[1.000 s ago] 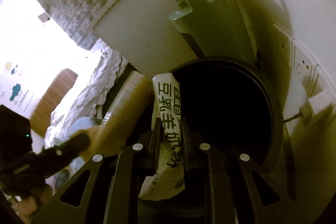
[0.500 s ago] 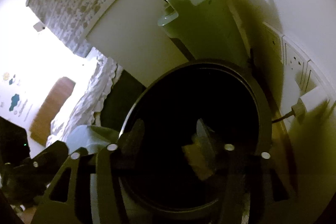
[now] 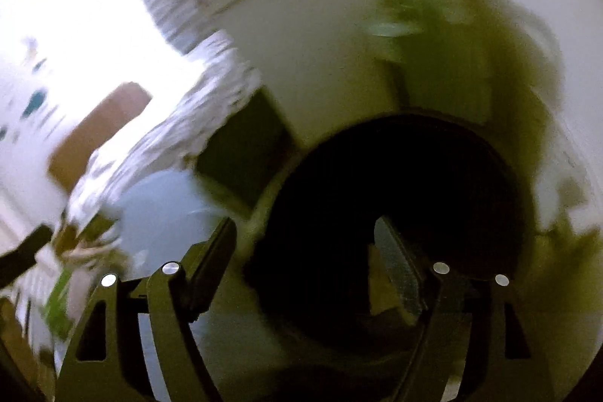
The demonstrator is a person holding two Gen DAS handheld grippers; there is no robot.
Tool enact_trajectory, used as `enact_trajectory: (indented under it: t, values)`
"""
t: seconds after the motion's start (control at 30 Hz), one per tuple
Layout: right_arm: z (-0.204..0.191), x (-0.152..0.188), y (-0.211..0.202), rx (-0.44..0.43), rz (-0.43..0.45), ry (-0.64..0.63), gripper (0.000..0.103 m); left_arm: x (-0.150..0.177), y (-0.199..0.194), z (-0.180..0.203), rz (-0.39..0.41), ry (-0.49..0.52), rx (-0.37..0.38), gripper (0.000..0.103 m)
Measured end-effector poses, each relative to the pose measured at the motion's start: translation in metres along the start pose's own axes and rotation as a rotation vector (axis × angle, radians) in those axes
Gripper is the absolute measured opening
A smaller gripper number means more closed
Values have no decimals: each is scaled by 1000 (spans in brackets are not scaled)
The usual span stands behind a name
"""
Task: Collect trash
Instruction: 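Carry both wrappers to the black bin and open both tools to drop them, then grasp the red Want Want carton with the left tool while the right tool grasps the white carton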
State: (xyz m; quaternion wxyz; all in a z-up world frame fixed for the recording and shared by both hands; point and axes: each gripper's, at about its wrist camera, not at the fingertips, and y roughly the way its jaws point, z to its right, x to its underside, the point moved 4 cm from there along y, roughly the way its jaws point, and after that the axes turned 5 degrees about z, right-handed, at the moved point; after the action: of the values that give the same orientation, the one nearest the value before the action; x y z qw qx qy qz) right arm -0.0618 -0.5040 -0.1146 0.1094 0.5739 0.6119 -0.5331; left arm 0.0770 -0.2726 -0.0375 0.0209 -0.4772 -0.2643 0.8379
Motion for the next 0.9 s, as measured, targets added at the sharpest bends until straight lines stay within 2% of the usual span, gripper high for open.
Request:
enact_trajectory:
  t: [0.17,0.23,0.33,0.43,0.53,0.57,0.67,0.8,0.9]
  values:
    - [-121,-32,19,-193,-60,-318,75,-4,-76,-98,54,46,-220,87]
    - [-176,-40,33,-274,-91,-457,78,0,-94,-140,31,89,-335,87]
    - [-249,-42,63,-370,-167,-629,80,5,-108,-196,-33,123,-430,87]
    - [-307,-36,96,-429,-238,-773,80,10,-105,-227,-95,179,-460,86]
    - [-356,-18,133,-440,-302,-942,80,16,-99,-253,-163,237,-460,86]
    - [-372,-10,148,-445,-335,-1008,80,18,-97,-260,-182,249,-455,83]
    - [-397,8,178,-440,-380,-1148,80,23,-92,-280,-229,271,-442,77]
    - [-421,31,211,-422,-459,-1320,80,29,-80,-287,-267,301,-387,70]
    - [-420,48,227,-394,-510,-1390,80,31,-72,-287,-291,330,-364,67]
